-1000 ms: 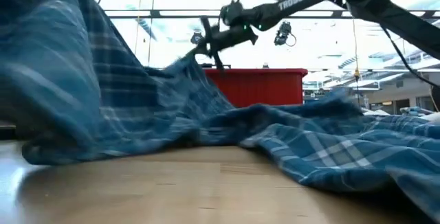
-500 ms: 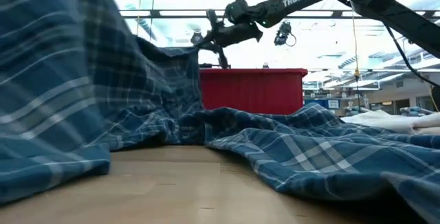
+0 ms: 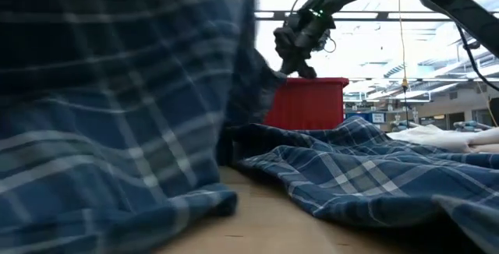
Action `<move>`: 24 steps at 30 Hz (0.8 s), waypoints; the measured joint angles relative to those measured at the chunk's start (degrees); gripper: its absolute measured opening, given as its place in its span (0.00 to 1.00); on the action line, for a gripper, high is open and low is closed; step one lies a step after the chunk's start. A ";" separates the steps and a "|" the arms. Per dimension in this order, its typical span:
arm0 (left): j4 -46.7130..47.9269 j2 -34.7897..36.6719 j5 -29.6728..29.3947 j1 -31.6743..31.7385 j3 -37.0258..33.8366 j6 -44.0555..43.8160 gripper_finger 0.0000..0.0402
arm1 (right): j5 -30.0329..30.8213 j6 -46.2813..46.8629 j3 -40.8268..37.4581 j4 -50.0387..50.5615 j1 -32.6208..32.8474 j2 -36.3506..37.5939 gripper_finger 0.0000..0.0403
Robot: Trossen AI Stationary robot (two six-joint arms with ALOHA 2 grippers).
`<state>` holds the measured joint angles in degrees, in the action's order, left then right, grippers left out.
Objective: Fold Laundry from Bin
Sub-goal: Fold the plaid pants
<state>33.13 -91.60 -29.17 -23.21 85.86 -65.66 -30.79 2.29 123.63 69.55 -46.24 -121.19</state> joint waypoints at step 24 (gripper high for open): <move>-45.56 -26.88 10.38 10.79 -0.02 -4.17 0.04 | 15.82 -15.70 -25.92 -10.05 -7.86 -0.18 0.01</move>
<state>-12.43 -118.48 -18.79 -12.42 85.84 -69.83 -14.98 -13.41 97.71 59.50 -54.10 -121.37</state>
